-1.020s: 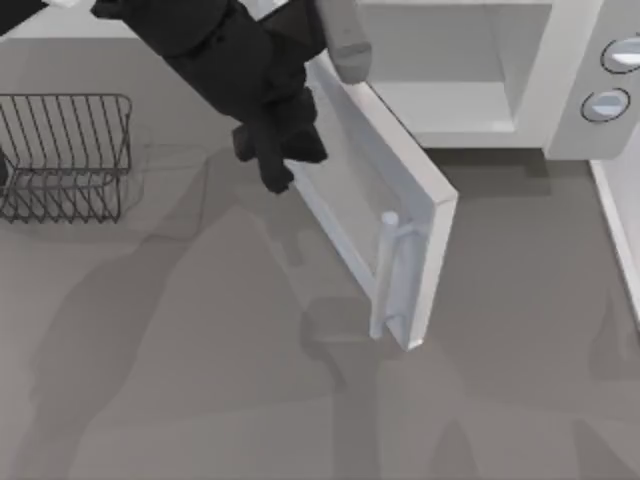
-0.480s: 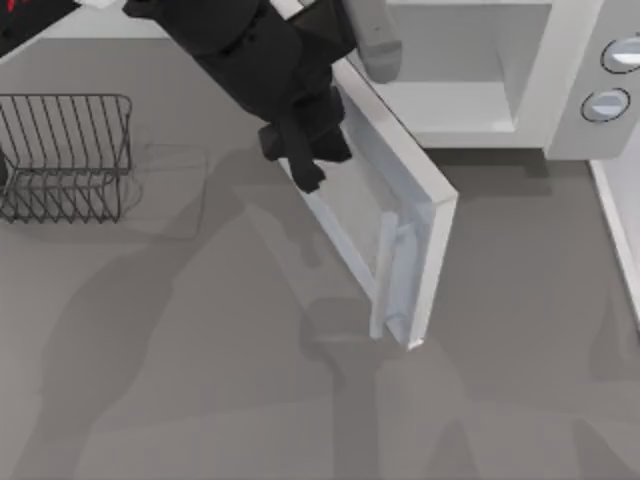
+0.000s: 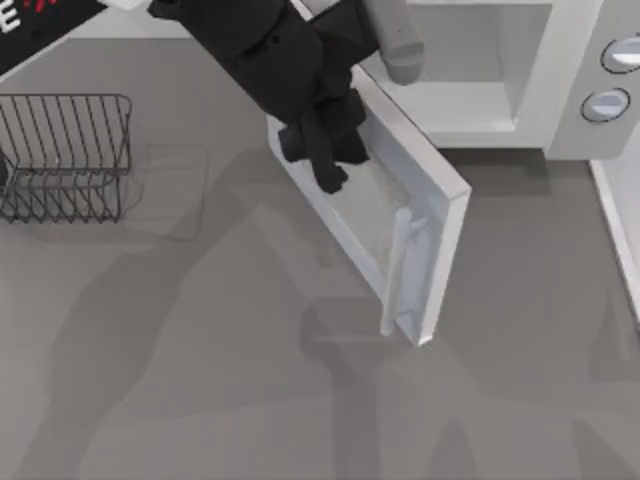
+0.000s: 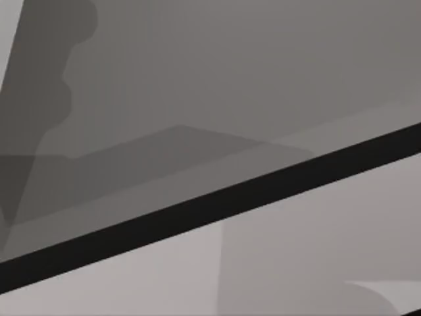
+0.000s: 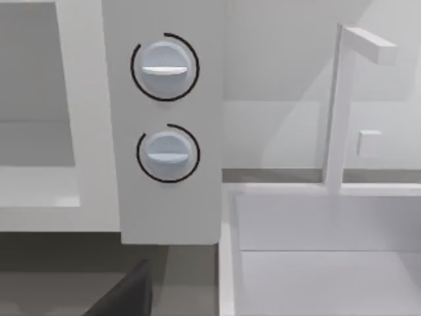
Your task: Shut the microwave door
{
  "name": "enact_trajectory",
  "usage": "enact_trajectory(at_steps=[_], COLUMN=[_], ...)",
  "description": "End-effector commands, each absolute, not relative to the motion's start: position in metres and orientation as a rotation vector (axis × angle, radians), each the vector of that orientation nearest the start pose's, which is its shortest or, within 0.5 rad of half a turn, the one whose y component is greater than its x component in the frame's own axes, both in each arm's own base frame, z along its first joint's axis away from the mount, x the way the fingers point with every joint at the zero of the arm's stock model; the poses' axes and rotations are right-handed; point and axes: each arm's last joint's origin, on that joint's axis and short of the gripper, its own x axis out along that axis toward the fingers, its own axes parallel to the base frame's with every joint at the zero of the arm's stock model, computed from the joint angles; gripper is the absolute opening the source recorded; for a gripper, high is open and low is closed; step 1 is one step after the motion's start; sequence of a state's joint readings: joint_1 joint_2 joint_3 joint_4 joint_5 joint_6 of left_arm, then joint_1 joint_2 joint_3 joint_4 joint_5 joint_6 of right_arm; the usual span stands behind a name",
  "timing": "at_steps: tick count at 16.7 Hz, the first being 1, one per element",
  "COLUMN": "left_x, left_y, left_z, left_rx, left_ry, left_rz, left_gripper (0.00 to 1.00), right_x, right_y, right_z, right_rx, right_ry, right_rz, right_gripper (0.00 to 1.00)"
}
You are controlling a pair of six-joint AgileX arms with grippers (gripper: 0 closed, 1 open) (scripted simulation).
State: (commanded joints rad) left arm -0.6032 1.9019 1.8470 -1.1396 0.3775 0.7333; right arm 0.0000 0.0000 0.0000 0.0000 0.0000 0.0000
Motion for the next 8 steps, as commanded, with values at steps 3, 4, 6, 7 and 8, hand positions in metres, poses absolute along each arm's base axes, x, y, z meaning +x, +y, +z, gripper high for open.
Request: enact_trajectory(at_steps=[3, 4, 6, 7, 8], left_x=[0.3215, 0.3215, 0.3217, 0.3217, 0.3218], left_y=[-0.2341, -0.2341, -0.2329, -0.2355, -0.2381], left_z=[0.3082, 0.3082, 0.3085, 0.3084, 0.3086], left_rx=[0.722, 0.722, 0.719, 0.719, 0.719], left_ry=[0.858, 0.858, 0.859, 0.860, 0.859], left_rz=[-1.266, -1.266, -1.263, -1.264, -1.263], left_gripper=[0.00, 0.00, 0.00, 0.00, 0.00], right_x=[0.1057, 0.1057, 0.1057, 0.1057, 0.1057], right_y=[-0.0012, -0.0012, -0.0012, -0.0012, -0.0012], right_z=[0.1600, 0.1600, 0.1600, 0.1600, 0.1600], right_rx=[0.000, 0.000, 0.000, 0.000, 0.000], right_ry=[0.000, 0.000, 0.000, 0.000, 0.000], right_rz=[0.000, 0.000, 0.000, 0.000, 0.000], right_gripper=[1.00, 1.00, 1.00, 1.00, 1.00])
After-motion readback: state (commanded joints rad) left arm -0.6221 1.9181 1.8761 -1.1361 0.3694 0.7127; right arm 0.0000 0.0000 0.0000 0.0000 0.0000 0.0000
